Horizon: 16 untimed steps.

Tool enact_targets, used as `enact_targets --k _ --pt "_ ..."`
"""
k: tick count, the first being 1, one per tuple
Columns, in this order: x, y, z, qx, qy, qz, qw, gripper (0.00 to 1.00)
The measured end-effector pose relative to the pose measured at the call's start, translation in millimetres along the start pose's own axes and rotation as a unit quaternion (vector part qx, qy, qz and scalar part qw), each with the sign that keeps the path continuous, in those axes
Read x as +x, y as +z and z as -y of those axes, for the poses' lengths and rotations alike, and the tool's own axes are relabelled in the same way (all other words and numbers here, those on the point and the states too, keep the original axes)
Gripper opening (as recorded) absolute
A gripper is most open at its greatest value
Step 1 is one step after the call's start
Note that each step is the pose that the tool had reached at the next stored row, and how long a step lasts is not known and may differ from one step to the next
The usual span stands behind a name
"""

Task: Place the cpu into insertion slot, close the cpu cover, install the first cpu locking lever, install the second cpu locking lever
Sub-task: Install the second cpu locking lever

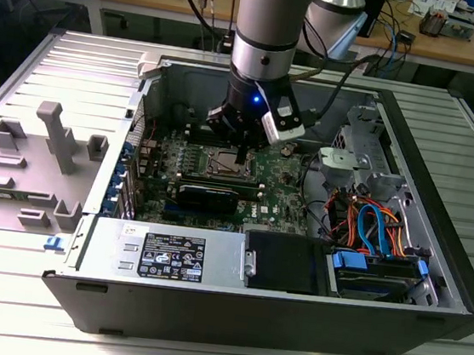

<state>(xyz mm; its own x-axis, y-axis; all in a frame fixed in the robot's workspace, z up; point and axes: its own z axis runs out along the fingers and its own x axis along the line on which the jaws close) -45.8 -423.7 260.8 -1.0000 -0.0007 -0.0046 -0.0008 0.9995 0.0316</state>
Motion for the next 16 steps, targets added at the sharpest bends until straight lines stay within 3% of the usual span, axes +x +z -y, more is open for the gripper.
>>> enact_targets --k 1,2,3,4,6,10,16 --pt "0.2 0.0 0.5 -0.0006 0.0 -0.0008 1.0 0.11" --pt "0.2 -0.1 0.7 -0.0056 0.0 -0.0029 1.0 0.11" --pt "0.3 -0.1 0.9 -0.0164 0.0 -0.0053 0.9999 0.11" --pt "0.3 -0.1 1.5 -0.0212 0.0 -0.0075 0.9997 0.11" --pt "0.3 -0.1 5.3 -0.0258 0.001 -0.0107 0.9996 0.11" --pt "2.1 1.7 10.1 -0.026 0.001 -0.0136 0.9996 0.11" --pt "5.4 5.0 12.3 -0.0261 0.002 -0.0341 0.9991 0.11"
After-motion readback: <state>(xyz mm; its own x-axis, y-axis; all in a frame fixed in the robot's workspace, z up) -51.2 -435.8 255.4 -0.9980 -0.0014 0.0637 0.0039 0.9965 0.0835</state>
